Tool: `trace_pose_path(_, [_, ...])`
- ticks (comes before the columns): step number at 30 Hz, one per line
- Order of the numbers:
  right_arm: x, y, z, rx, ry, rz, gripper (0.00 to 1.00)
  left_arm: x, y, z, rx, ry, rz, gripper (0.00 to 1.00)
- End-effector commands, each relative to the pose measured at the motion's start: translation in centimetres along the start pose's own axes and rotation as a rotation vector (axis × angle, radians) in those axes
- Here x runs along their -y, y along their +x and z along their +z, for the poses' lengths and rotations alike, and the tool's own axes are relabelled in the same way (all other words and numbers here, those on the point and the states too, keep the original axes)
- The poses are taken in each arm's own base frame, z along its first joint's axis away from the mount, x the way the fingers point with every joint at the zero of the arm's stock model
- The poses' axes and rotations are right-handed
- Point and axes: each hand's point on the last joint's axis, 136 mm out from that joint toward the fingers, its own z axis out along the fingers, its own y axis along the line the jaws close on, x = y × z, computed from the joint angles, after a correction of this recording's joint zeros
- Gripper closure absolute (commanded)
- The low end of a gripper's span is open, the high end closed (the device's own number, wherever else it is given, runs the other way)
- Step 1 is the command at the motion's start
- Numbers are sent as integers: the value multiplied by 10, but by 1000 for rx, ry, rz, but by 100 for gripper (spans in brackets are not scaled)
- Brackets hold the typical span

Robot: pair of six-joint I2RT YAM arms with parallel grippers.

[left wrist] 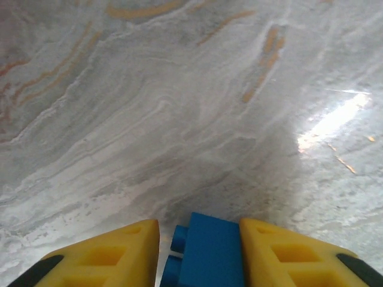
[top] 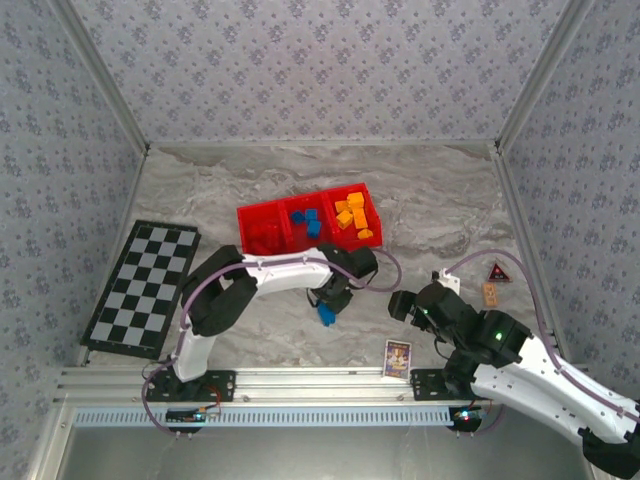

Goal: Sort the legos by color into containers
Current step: Pick up the lego from the middle-left of the table.

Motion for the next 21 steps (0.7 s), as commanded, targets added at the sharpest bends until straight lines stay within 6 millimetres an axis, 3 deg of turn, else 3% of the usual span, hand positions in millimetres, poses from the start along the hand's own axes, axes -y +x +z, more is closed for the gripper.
trace_pose_path(1, [3, -3, -1, 16, 14, 12, 0, -16, 3, 6, -15, -35, -30, 66])
trace_pose_path(10, [4, -3, -1, 15, 20, 11, 0, -43, -10, 2, 74, -84, -148, 76])
trace_pose_path(21, [3, -2, 2, 13, 16, 17, 0, -81, -35, -57, 252, -150, -287, 77])
